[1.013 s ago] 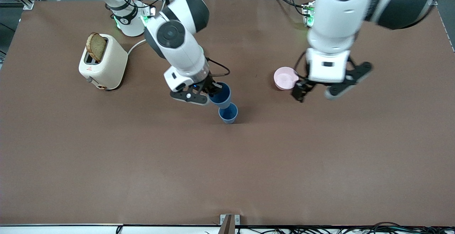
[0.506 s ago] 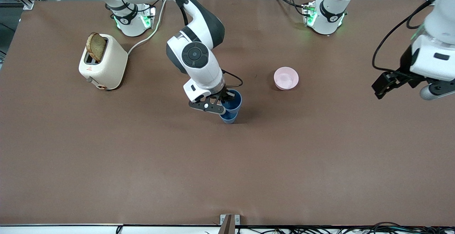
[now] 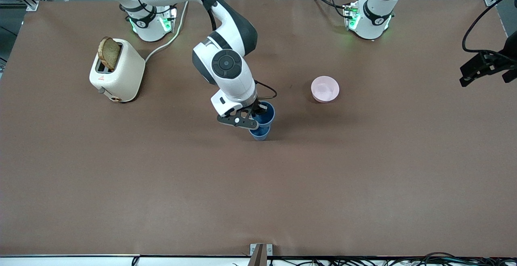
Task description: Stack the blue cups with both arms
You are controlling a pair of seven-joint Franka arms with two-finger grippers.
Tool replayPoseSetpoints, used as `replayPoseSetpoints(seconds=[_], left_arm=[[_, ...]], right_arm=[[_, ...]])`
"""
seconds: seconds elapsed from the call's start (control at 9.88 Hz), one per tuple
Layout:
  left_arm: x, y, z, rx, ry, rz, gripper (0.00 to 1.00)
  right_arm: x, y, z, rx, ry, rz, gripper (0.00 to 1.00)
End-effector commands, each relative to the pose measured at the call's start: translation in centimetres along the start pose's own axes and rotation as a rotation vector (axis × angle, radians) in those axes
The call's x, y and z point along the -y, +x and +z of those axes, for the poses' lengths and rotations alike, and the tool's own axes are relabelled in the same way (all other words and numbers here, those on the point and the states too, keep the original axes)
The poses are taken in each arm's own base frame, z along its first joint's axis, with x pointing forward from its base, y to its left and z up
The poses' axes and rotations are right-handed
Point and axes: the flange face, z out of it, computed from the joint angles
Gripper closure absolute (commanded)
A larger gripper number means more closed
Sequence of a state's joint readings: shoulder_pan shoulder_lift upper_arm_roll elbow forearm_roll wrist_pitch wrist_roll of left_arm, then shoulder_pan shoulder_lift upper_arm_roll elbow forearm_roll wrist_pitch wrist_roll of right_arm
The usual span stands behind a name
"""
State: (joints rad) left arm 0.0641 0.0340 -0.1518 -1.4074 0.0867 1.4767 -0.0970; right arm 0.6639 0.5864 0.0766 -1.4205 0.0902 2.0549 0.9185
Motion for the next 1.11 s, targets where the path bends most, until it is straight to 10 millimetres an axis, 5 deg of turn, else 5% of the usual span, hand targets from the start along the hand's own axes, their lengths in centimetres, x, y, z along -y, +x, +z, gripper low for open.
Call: replayPoseSetpoints(seconds=[0.0,0.51,0.61,0.81,1.01], left_arm=[[-0.6,-3.9,1.8,0.063,-0.040,0.030,0.00],[-1.7,-2.9,5.2,0.063,-0.052,0.051,0.00],[-2.1,-2.6,5.5,0.054,-0.052,0.060,0.00],[-2.3,-2.3,5.3,0.053,-0.056,0.095,0.00],[-2.7,-2.8,5.4,0.084,-0.056,0.130,0.00]], right_arm=[[0.0,0.1,-0.1,-0.018,-0.018,-0.024,0.99],[-0.1,0.4,1.9,-0.020,-0.047,-0.035,0.95],[0.2,0.1,2.3,-0.018,-0.050,-0.036,0.84],[0.3,-0.1,2.2,-0.022,-0.054,-0.045,0.00],[0.3,1.2,-1.2,-0.063,-0.020,-0.045,0.00]])
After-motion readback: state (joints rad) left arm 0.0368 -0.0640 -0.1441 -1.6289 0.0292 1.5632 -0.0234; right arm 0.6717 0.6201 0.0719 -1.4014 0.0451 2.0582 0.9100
